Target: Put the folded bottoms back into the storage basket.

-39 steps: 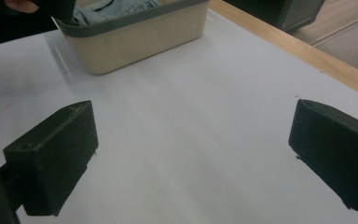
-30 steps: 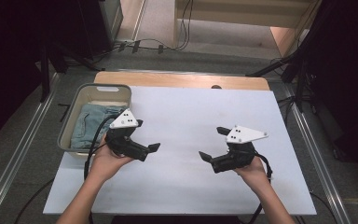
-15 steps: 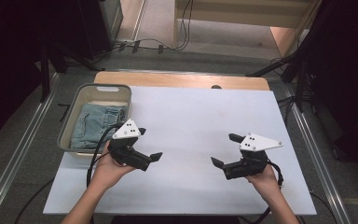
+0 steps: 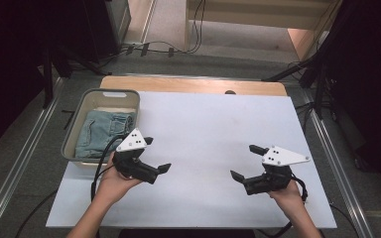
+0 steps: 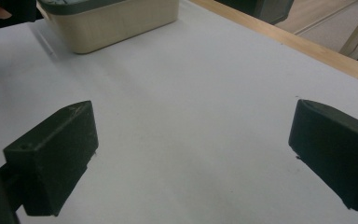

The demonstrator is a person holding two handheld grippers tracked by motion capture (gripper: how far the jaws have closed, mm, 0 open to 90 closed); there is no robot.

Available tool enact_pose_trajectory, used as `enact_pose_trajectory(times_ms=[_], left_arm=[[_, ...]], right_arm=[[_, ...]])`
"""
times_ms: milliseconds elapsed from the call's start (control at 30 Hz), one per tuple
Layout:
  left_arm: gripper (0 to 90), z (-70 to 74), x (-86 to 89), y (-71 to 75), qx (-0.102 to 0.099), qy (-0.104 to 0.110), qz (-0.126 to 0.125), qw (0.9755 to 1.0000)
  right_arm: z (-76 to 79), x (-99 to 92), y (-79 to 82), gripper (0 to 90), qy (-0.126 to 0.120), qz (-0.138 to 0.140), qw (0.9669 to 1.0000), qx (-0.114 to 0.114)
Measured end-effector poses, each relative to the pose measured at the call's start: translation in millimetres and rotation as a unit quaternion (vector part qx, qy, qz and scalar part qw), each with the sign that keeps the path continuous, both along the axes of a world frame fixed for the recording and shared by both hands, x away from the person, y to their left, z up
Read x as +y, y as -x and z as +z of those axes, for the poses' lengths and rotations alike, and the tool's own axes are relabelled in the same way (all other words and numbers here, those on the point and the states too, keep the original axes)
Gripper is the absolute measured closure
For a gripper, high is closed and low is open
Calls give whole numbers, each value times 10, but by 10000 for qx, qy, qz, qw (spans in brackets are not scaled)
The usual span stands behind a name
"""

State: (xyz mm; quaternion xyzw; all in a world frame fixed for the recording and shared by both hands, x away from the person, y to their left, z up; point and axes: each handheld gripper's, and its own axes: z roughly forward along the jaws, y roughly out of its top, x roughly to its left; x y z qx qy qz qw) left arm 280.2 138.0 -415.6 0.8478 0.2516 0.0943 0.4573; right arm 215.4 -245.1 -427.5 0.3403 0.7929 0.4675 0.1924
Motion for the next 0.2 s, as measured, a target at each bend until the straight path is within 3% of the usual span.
enact_pose_trajectory(times_ms=[200], left_arm=[[0,-21,-3,11,-19,-25,1,10000]], right_arm=[[-30,-31,-2,2,1,-26,10000,26]])
